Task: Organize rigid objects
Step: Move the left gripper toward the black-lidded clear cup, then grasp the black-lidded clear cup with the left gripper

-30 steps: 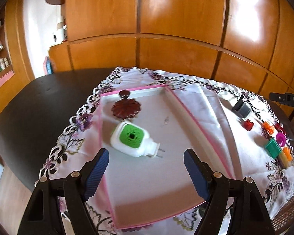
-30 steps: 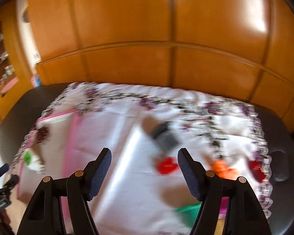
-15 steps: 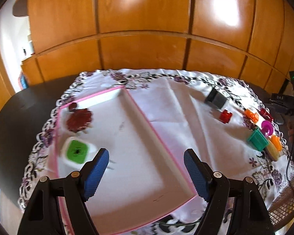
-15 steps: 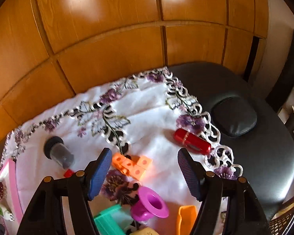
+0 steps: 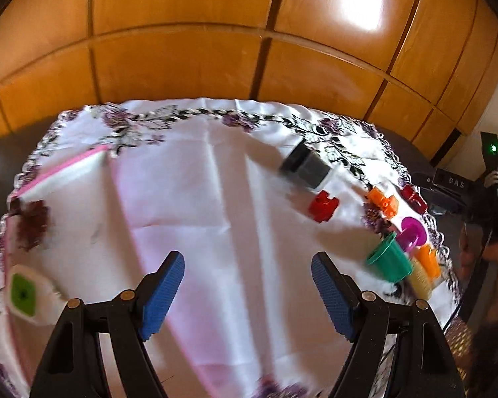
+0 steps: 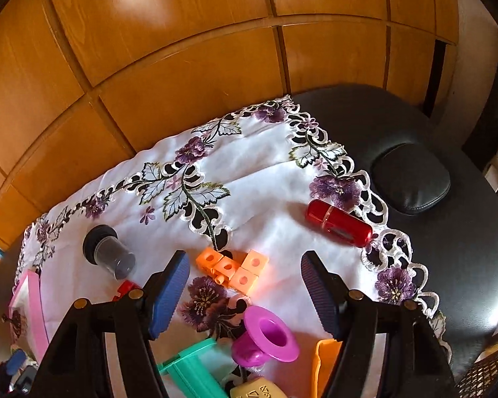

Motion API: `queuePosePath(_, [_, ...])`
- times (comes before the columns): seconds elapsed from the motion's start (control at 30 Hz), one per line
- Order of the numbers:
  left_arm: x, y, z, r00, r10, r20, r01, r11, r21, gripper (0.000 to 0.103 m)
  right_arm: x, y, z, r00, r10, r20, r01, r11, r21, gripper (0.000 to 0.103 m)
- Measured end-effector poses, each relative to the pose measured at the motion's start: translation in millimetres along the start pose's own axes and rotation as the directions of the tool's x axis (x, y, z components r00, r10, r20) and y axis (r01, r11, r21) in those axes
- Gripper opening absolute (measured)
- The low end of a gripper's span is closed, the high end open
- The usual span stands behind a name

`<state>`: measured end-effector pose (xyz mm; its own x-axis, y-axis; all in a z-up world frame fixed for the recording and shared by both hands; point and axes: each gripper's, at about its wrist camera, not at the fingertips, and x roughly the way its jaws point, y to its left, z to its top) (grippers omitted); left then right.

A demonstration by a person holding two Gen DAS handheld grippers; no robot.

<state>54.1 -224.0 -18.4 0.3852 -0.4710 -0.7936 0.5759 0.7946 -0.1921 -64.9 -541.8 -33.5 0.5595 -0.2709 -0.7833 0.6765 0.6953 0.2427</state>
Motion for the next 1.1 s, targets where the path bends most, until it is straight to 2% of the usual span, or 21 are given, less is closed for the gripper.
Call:
queuePosePath(0.27, [48, -27, 40, 0.997, -0.059, -0.055, 0.059, 0.998, -0.011, 0.080, -2, 0, 2, 1.000, 0.024, 0.003, -0.024, 1.000, 0.007, 0.071])
queuePosePath(0.57, [124, -48, 86, 0.984, -0.131, -0.119, 0.112, 0.982, -0.153, 0.084, -3, -5, 4, 0.997, 0.080, 0.003, -0.080, 0.996, 0.039, 0.071])
queuePosePath(0.77, [168, -49, 105, 0.982, -0.119, -0.145, 0.083, 0.968, -0.235, 0.086, -1, 1, 2, 0.994, 0.106, -0.012, -0.106, 0.994, 0.018, 0.071])
queuePosePath(0.83, [177, -48, 106, 0.985, -0.101, -0.142, 0.068, 0.973, -0.221, 0.079, -1, 2, 2, 0.993, 0.113, -0.014, -0.113, 0.994, 0.015, 0.071])
queuePosePath(0.87, [177, -49, 107, 0.989, -0.084, -0.123, 0.059, 0.980, -0.192, 0.069, -1, 1, 2, 0.993, 0.115, -0.014, -0.115, 0.993, 0.017, 0.071])
queuePosePath(0.9, [176, -51, 108, 0.990, -0.084, -0.117, 0.065, 0.986, -0.157, 0.064, -1, 0, 2, 0.993, 0.117, -0.013, -0.117, 0.993, 0.023, 0.071])
queuePosePath(1.0, [169, -42, 102, 0.988, -0.112, -0.109, 0.095, 0.983, -0.154, 0.059, -1, -3, 2, 0.993, 0.117, -0.014, -0.117, 0.992, 0.038, 0.071])
queuePosePath(1.1, [157, -37, 94, 0.989, -0.101, -0.110, 0.086, 0.987, -0.133, 0.055, 1, -4, 2, 0.993, 0.117, -0.023, -0.116, 0.992, 0.044, 0.071])
